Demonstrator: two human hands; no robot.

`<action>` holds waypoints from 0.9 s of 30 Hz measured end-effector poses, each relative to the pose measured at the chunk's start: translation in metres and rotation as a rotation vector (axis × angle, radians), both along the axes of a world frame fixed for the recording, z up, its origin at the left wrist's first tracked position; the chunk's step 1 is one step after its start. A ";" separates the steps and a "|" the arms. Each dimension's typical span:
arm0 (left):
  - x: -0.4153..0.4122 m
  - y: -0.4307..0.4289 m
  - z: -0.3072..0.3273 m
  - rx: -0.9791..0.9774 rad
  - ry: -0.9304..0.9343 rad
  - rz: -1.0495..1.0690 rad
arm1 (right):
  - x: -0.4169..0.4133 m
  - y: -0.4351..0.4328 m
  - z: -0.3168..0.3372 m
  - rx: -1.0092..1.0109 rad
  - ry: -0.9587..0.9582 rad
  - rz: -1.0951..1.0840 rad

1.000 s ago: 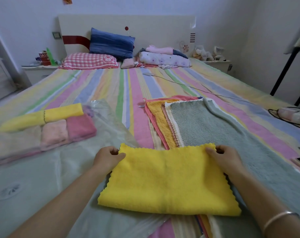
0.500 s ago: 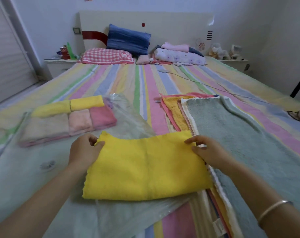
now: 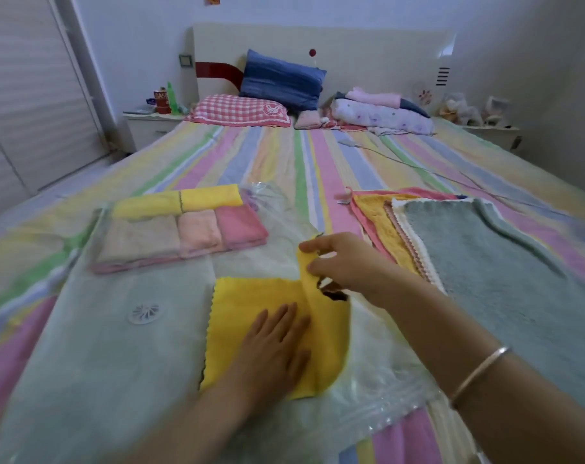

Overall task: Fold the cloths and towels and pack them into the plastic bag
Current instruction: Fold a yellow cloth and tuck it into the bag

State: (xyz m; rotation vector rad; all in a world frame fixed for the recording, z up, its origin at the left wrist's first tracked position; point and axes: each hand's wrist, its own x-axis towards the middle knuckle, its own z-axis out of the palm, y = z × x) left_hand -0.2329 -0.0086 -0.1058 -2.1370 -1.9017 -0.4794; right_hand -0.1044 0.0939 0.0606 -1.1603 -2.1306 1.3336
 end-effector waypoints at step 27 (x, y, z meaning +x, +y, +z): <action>-0.080 -0.038 0.056 -0.053 -0.940 0.544 | -0.008 -0.064 -0.125 0.648 -0.347 0.337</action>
